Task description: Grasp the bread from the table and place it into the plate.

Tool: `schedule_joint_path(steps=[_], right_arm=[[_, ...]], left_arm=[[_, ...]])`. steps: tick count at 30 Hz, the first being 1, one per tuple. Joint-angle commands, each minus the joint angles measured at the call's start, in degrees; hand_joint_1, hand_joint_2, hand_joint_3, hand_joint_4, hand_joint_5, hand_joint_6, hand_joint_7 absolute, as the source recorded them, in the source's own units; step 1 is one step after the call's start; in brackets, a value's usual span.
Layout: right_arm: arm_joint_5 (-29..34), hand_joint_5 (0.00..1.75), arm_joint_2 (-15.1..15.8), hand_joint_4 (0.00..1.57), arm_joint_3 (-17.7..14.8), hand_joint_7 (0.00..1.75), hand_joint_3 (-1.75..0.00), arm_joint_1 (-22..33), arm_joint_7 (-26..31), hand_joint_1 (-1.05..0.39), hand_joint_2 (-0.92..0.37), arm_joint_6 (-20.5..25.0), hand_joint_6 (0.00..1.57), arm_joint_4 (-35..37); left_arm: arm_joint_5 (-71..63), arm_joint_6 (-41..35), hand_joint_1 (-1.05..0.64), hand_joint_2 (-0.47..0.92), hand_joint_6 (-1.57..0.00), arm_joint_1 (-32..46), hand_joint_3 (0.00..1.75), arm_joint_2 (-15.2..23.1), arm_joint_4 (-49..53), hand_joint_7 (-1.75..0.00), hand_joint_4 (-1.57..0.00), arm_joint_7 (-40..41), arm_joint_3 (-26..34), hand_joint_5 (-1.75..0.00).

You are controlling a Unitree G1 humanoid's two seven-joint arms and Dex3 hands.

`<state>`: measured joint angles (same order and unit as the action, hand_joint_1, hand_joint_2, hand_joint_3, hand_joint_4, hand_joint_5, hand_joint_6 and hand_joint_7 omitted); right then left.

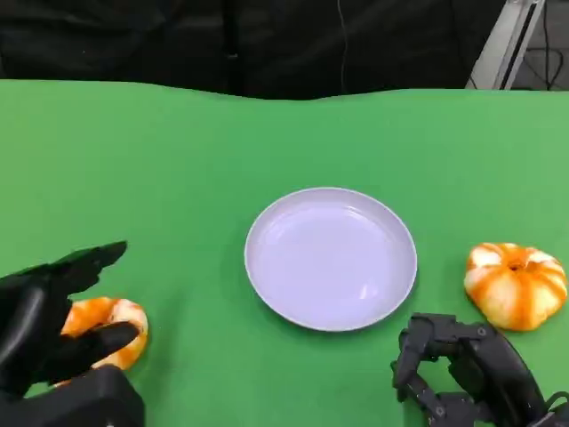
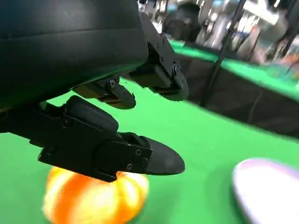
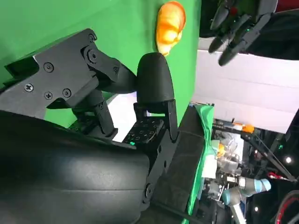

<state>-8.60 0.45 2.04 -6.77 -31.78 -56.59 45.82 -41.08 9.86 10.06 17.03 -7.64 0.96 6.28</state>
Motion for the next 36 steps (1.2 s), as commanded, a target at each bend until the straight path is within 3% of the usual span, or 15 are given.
schedule_joint_path(steps=[1,16,36], right_arm=[[0.29,1.59,0.95,0.83,-0.18,1.29,-1.03,0.15,0.36,-0.13,-0.56,-0.66,0.86,-0.42],[0.04,1.58,0.94,0.83,-0.34,1.29,-1.03,-0.28,0.17,-0.12,-0.57,-1.17,0.85,0.38],[0.77,1.58,1.16,0.84,-0.10,1.30,-1.03,0.38,1.08,-0.13,-0.57,-0.96,0.85,-0.84]], left_arm=[[-0.19,-3.44,-0.84,0.92,-0.61,0.96,0.32,3.10,-1.33,-0.02,-0.64,-2.62,-1.11,-0.02],[2.20,-8.84,-0.88,0.92,-0.60,0.43,0.29,6.55,-1.23,0.00,-0.64,-7.21,-4.88,-0.01],[0.81,-10.93,-0.95,0.92,-0.65,-7.91,0.40,7.67,17.25,-0.01,-0.67,-0.79,-11.34,-0.01]])
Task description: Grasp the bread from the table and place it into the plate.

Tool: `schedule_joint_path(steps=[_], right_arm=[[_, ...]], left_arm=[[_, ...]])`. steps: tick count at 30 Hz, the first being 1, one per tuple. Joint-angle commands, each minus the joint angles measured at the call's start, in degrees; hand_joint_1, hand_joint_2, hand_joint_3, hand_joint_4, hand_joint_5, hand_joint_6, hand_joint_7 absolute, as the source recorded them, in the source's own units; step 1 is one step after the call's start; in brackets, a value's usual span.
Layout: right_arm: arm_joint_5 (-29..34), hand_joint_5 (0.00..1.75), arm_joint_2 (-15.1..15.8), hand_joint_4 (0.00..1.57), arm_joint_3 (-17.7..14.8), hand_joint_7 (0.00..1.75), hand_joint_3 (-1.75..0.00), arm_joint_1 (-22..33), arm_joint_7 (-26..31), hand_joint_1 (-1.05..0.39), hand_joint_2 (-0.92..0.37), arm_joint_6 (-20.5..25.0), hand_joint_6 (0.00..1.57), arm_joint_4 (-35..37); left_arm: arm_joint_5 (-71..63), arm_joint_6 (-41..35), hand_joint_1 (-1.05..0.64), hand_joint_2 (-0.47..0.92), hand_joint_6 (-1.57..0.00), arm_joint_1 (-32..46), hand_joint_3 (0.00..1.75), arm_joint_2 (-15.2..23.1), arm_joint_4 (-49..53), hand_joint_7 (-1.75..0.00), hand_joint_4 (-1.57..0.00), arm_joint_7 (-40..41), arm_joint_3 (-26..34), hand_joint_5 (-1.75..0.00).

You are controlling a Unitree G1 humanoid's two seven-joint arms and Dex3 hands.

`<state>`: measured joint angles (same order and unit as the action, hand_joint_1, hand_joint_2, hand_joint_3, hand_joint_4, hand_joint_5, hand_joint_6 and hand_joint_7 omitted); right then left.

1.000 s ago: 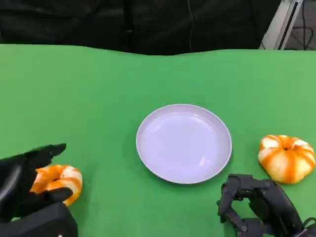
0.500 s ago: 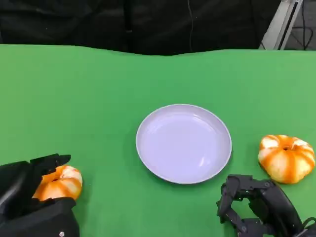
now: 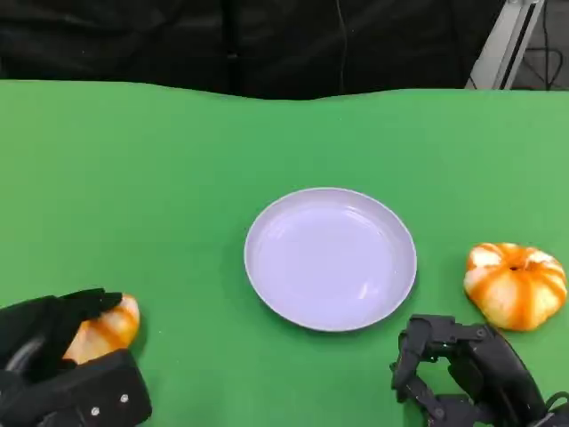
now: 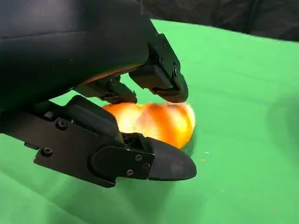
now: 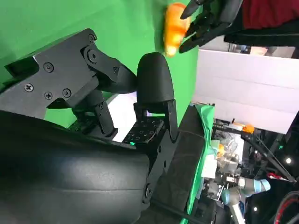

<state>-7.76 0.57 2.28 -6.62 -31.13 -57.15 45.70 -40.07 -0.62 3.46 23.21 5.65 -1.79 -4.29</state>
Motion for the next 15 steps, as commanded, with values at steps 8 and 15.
schedule_joint_path(steps=[8,15], right_arm=[[-0.45,1.58,1.21,0.83,-0.31,1.30,-1.03,0.29,0.24,-0.12,-0.57,-0.63,0.84,-0.82],[-0.63,1.59,1.27,0.82,-0.38,1.30,-1.02,0.17,0.16,-0.12,-0.57,-0.73,0.84,-0.64]], left_arm=[[-0.65,-1.89,-0.97,0.92,-0.66,-3.95,0.44,2.31,9.72,-0.01,-0.69,3.70,-3.11,-0.02],[1.77,-0.96,-0.71,0.91,-0.69,-4.78,0.14,2.37,11.83,0.00,-0.77,3.43,-3.61,-0.01]])
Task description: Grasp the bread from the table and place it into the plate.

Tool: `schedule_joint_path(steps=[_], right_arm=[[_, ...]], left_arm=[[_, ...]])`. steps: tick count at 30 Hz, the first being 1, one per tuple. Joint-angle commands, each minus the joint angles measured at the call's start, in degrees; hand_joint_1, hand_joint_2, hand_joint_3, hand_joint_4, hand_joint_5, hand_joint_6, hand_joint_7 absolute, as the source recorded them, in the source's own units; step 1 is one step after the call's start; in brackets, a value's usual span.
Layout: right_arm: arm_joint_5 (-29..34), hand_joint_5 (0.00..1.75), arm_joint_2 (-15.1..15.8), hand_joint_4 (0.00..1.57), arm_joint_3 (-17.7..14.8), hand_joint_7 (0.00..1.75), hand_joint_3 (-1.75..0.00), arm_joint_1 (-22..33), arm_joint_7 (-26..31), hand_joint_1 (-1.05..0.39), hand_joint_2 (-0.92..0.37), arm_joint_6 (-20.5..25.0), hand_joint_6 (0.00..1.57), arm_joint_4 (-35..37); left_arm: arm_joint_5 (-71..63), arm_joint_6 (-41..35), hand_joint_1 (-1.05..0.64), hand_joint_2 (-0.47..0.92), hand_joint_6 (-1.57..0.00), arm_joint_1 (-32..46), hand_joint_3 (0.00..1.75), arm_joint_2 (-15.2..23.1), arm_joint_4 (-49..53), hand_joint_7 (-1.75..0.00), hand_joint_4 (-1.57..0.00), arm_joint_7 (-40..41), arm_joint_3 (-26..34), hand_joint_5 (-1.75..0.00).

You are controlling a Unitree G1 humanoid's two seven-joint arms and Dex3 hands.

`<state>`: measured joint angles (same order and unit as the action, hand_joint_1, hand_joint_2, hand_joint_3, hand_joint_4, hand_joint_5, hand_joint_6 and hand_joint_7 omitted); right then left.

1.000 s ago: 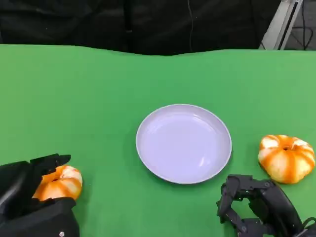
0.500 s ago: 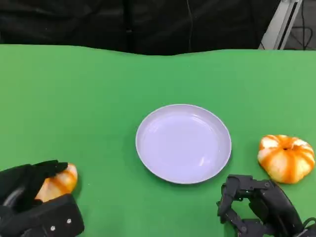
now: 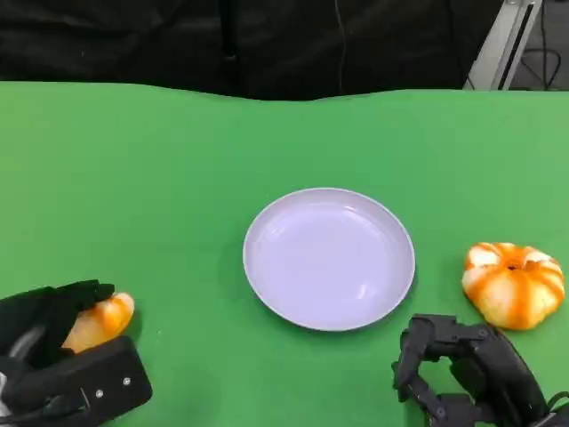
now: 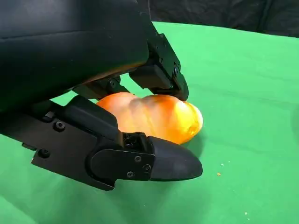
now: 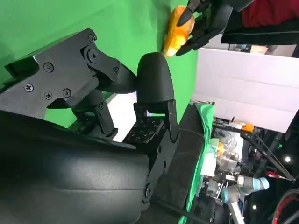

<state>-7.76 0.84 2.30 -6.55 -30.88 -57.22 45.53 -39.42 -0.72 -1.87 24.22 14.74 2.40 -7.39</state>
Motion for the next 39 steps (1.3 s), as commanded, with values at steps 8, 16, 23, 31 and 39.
schedule_joint_path(steps=[8,16,23,31,39], right_arm=[[-0.72,1.60,0.86,0.82,-0.50,1.30,-1.01,0.07,0.07,-0.13,-0.57,-0.11,0.85,-0.58],[-0.78,1.60,0.76,0.82,-0.43,1.29,-1.00,0.09,0.13,-0.11,-0.58,-0.26,0.85,-0.75],[-0.83,1.60,0.72,0.82,-0.50,1.28,-1.01,0.05,0.19,-0.11,-0.57,-0.20,0.86,-0.61],[-1.11,1.60,0.59,0.82,-0.52,1.28,-1.01,-0.05,0.05,-0.10,-0.58,-0.39,0.86,-0.57],[-1.49,1.59,0.56,0.82,-0.49,1.28,-1.01,-0.01,-0.24,-0.10,-0.58,-0.27,0.86,-0.69]], left_arm=[[4.77,-1.36,-0.30,0.83,-0.71,0.61,0.00,2.43,1.70,-0.01,-0.73,-4.44,-0.67,0.00],[4.91,-3.45,-0.16,0.83,-0.73,1.30,0.01,3.11,-0.77,-0.01,-0.69,-6.17,-1.11,0.00],[4.65,-4.62,-0.20,0.85,-0.84,1.58,0.01,3.56,-2.28,-0.05,-0.82,-6.87,-2.06,-0.07],[6.19,-0.26,-0.18,0.92,-0.89,1.26,0.26,1.96,1.38,-0.91,-0.66,0.32,-1.35,-1.57],[6.91,0.02,-0.18,0.92,-0.59,0.44,0.30,0.84,3.32,-1.62,-0.63,2.38,-1.13,-1.75]])
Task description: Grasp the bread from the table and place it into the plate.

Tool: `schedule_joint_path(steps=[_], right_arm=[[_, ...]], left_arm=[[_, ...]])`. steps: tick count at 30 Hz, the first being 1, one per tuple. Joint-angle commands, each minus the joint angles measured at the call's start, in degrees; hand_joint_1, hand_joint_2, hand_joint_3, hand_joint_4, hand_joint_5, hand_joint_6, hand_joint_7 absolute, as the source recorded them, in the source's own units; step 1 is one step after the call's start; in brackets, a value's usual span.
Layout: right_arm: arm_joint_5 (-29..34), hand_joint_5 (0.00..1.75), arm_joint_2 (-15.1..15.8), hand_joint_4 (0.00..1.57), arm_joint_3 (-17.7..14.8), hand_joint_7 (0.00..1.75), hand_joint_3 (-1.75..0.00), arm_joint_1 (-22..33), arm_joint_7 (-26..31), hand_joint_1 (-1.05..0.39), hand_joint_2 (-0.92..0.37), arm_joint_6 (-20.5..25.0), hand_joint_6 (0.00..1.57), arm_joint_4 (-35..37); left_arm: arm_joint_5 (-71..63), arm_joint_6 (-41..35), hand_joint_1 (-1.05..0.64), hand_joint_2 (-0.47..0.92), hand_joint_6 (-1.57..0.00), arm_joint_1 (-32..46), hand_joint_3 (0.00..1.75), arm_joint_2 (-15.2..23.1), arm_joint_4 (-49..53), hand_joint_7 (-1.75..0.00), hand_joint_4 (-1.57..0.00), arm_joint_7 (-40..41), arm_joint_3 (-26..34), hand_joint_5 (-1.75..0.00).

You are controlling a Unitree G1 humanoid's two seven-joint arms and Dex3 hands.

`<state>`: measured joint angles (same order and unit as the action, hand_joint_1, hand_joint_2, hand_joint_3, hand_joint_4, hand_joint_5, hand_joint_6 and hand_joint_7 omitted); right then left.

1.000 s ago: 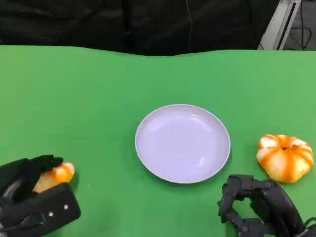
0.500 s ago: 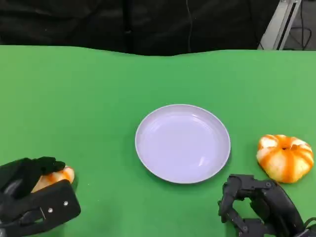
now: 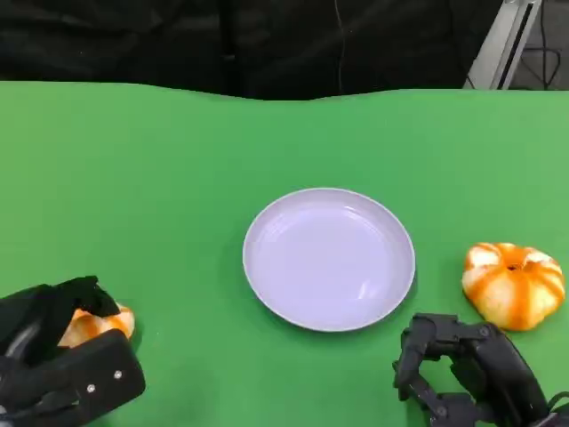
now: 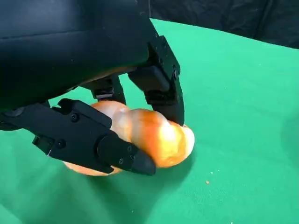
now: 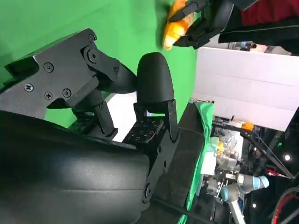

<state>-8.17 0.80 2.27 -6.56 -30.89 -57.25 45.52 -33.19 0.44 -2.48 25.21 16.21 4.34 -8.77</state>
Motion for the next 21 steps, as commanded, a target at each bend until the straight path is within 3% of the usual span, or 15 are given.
schedule_joint_path(steps=[1,10,21], right_arm=[[-1.06,1.60,0.63,0.82,-0.43,1.28,-1.01,-0.04,-0.26,-0.10,-0.58,-0.31,0.86,-0.64],[-0.59,1.59,0.73,0.82,-0.45,1.28,-1.01,-0.07,0.17,-0.11,-0.58,-0.36,0.86,-0.54],[-0.19,1.59,0.36,0.82,-0.22,1.27,-1.00,-0.47,0.62,-0.11,-0.58,0.01,0.86,-0.43]], left_arm=[[0.53,-1.38,-0.18,0.92,-0.57,0.96,0.30,-0.16,1.89,-1.62,-0.62,0.54,0.21,-1.75],[-0.14,0.31,-0.16,0.92,-0.53,0.62,0.29,-1.90,3.30,-1.69,-0.64,6.99,0.46,-1.75],[-1.33,8.43,-0.15,0.92,-0.51,2.55,0.32,-1.53,0.20,-1.70,-0.65,15.33,0.56,-1.75]])
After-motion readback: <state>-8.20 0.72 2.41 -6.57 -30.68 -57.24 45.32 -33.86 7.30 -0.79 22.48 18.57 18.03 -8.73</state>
